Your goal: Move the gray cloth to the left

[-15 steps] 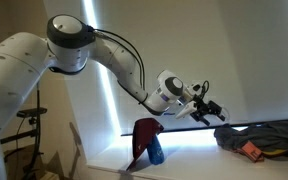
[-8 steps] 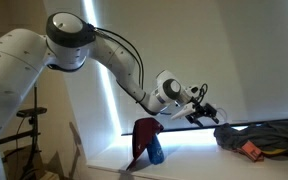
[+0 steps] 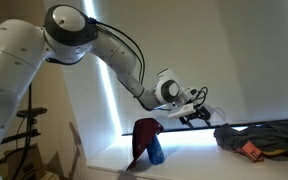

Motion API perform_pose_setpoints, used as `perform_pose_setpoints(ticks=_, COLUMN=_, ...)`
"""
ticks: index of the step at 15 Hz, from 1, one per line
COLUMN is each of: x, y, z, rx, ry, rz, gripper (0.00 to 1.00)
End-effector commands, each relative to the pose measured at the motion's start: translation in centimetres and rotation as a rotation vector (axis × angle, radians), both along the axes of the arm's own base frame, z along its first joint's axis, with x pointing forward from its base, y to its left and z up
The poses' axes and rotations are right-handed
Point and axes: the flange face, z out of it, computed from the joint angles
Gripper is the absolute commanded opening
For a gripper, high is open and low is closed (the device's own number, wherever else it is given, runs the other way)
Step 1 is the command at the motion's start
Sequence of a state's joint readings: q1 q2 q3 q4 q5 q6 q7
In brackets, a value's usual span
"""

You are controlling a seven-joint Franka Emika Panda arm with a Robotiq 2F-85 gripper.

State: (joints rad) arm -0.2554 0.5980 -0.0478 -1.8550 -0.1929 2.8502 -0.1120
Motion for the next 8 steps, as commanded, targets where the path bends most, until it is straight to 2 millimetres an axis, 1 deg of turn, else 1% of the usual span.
perform_pose_setpoints(ticks=1, x=0.0, y=0.1, z=0.1, rx=0.001, ry=0.001, rz=0.001, gripper=1.0)
perform_pose_setpoints(ticks=2, x=0.1, y=0.2, z=0.1, rx=0.002, ry=0.001, rz=0.003, gripper=1.0)
perform_pose_setpoints(ticks=3, x=0.4, y=-0.6, z=0.2, rx=0.018, ry=-0.004, rz=-0.032, gripper=1.0)
perform_pose_setpoints(ticks=4, x=0.2, y=-0.5, z=2.1, rx=0.013, ry=-0.006, rz=-0.095, gripper=1.0)
perform_pose_setpoints(ticks=5, x=-0.4, y=0.6, z=4.5, rx=0.026, ry=-0.031, rz=-0.155, gripper=1.0)
perform_pose_setpoints(ticks=6, x=-1.4, y=-1.9, z=6.0, rx=0.033, ry=-0.06, rz=-0.227, gripper=1.0)
perform_pose_setpoints(ticks=7, x=-2.1, y=-3.4, z=7.3, rx=0.038, ry=-0.083, rz=-0.283, gripper=1.0)
perform_pose_setpoints(ticks=8, x=-2.8, y=-4.8, z=8.0, rx=0.047, ry=-0.103, rz=-0.338, gripper=1.0)
